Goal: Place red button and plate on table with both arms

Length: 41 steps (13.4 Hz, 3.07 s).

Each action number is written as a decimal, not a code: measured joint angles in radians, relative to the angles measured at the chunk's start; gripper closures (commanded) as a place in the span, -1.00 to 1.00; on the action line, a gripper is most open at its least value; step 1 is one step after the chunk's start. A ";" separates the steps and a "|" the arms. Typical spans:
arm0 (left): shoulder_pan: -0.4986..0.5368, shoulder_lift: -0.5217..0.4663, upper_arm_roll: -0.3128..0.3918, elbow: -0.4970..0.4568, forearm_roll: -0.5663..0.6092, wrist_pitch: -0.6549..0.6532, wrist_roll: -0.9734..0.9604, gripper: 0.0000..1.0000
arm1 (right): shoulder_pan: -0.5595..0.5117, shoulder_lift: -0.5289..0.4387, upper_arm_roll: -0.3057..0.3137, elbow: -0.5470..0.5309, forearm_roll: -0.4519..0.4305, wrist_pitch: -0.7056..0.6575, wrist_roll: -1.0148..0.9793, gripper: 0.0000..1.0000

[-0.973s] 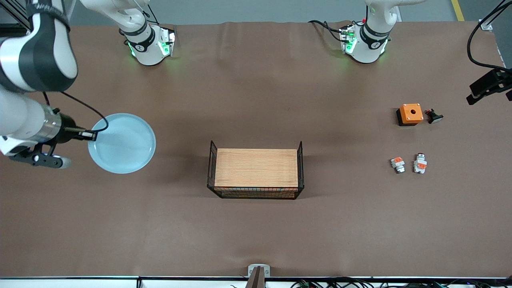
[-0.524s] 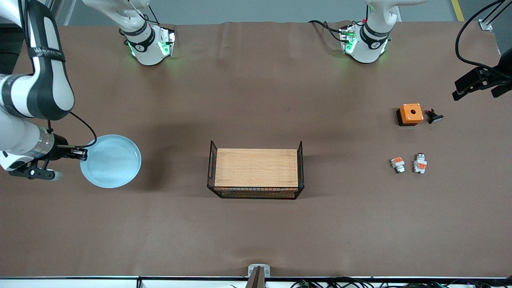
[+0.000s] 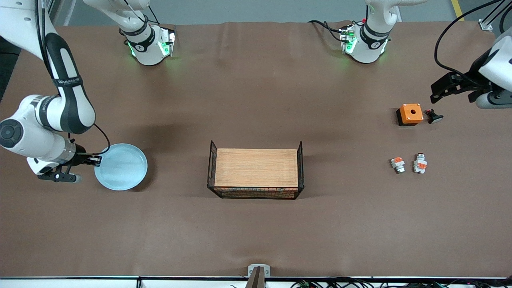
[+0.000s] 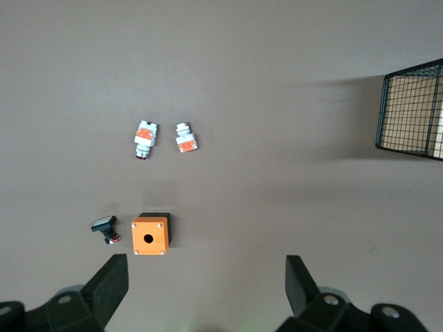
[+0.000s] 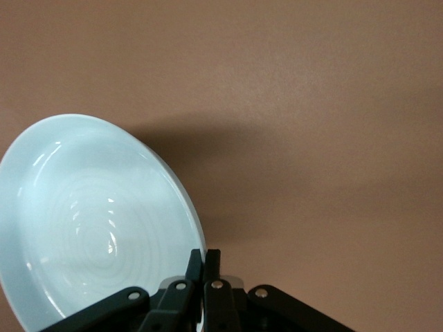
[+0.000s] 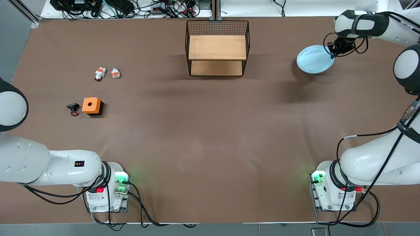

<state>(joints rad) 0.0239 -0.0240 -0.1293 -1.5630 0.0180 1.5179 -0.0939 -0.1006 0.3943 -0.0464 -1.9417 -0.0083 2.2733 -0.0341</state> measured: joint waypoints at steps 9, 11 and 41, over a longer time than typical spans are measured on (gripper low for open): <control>0.000 -0.026 -0.008 -0.044 0.000 0.031 -0.002 -0.99 | -0.041 0.119 0.003 0.002 0.001 0.098 -0.046 0.84; 0.002 -0.031 -0.008 -0.044 0.000 0.027 -0.002 -0.99 | -0.050 0.133 0.003 0.002 0.001 0.121 -0.063 0.40; 0.020 -0.047 -0.001 -0.045 0.002 0.023 -0.002 -0.99 | 0.086 -0.356 0.028 0.463 0.053 -0.856 0.129 -0.99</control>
<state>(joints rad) 0.0439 -0.0712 -0.1301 -1.6082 0.0200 1.5409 -0.0955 -0.0142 0.0385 -0.0186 -1.4789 0.0452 1.4178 0.0952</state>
